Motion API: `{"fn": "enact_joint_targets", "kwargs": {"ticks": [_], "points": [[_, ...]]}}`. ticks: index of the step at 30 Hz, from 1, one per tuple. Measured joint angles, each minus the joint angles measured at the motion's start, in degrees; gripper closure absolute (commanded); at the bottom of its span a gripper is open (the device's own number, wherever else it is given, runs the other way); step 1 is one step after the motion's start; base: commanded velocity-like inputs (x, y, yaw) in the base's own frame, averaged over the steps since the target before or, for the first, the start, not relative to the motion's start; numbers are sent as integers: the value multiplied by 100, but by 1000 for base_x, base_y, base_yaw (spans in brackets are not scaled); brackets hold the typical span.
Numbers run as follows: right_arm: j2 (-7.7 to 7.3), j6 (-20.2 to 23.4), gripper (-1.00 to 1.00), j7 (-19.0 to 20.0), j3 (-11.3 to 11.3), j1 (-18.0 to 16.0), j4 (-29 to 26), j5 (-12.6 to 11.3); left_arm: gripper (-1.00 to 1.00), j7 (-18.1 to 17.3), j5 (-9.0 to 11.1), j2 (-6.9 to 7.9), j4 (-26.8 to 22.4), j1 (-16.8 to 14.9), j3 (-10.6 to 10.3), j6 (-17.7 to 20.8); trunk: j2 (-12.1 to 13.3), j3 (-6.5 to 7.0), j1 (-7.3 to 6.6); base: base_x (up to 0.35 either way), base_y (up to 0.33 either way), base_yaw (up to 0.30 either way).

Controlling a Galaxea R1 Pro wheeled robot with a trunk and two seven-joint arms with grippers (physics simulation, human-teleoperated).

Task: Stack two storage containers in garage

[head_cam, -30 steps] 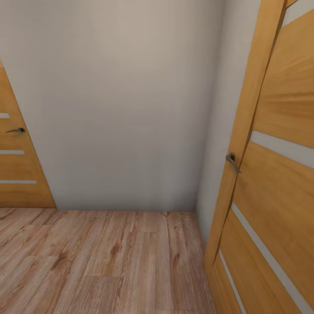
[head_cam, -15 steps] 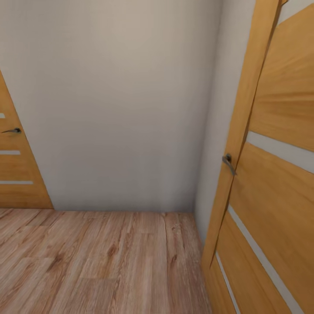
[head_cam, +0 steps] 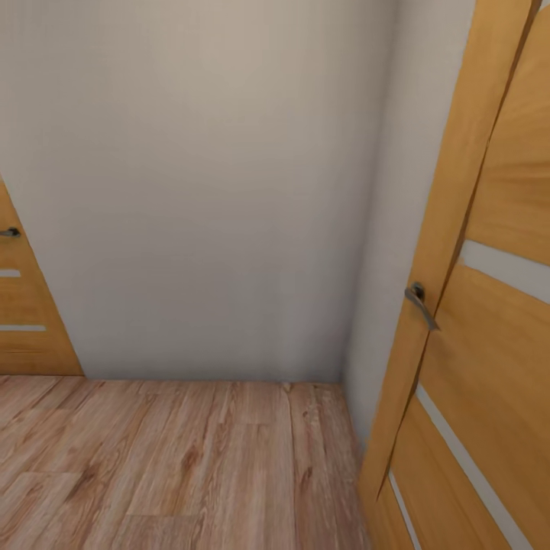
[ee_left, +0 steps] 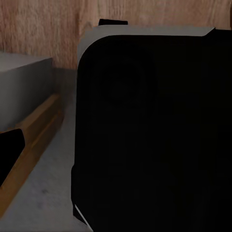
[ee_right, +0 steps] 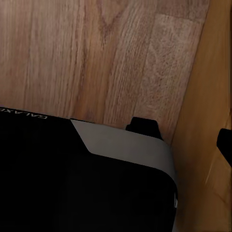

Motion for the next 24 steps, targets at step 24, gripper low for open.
{"fn": "enact_joint_targets", "kwargs": {"ticks": [24], "points": [[5, 0, -100, -60, 1, 0, 0, 0, -100, 0, 7, 8, 3, 0, 2, 0, 1, 0, 2, 265, 0, 207]]}}
